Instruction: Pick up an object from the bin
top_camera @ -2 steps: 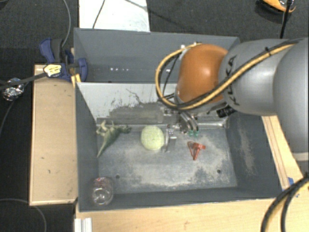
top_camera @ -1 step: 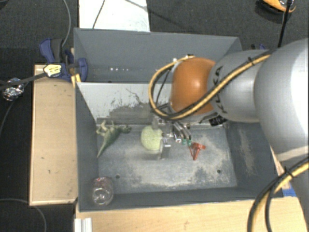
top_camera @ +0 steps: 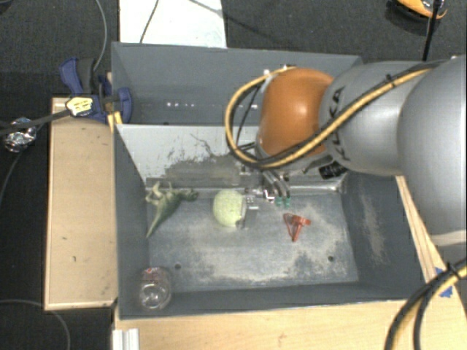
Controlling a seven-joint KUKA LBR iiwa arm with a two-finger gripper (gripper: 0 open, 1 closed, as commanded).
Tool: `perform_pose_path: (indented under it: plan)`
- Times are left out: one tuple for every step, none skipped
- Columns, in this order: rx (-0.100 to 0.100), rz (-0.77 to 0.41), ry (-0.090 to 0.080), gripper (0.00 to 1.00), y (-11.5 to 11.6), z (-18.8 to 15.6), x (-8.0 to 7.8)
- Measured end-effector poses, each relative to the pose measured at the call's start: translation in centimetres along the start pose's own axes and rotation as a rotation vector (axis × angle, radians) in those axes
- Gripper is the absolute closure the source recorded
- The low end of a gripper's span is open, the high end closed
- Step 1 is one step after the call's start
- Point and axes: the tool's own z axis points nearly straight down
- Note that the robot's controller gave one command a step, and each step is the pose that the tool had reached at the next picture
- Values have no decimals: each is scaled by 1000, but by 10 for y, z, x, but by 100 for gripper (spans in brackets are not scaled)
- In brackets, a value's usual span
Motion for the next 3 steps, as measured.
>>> perform_pose_path:
  plan:
    - [-2,20,-7,0,-2,17,-1]
    - [-3,60,-3,100,-8,49,-2]
    - [-3,61,-3,100,-8,49,-2]
